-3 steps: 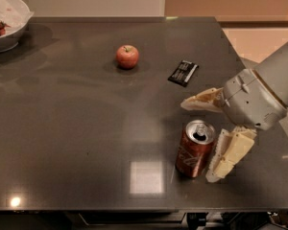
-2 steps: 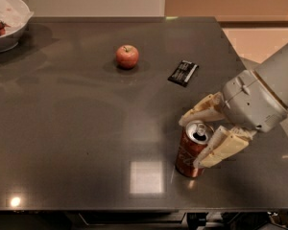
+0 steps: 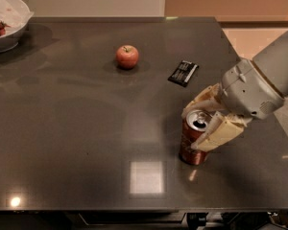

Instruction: Move coke can near rxbar chocolate

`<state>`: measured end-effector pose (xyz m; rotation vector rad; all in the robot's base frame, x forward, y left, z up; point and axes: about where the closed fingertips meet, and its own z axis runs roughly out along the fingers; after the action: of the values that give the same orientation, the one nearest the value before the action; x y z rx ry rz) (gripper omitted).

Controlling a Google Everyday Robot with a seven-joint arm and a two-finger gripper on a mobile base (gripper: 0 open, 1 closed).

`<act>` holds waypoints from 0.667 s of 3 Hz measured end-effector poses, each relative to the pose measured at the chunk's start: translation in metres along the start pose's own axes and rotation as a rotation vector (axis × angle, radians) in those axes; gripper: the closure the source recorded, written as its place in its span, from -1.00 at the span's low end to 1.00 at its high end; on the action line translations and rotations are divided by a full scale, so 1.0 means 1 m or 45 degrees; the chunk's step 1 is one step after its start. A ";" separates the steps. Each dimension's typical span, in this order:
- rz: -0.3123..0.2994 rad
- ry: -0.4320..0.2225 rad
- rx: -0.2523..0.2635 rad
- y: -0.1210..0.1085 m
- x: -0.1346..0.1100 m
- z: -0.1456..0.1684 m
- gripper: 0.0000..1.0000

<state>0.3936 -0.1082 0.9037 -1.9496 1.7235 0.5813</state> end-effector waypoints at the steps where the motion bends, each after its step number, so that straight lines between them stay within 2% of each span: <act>1: 0.069 0.042 0.075 -0.043 0.007 -0.009 1.00; 2: 0.154 0.052 0.165 -0.093 0.017 -0.019 1.00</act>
Offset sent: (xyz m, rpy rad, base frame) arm 0.1612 -0.0332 0.0183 -0.0180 -0.0512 -0.3048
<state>0.4879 -0.1241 0.9152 -1.7896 1.8656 0.4622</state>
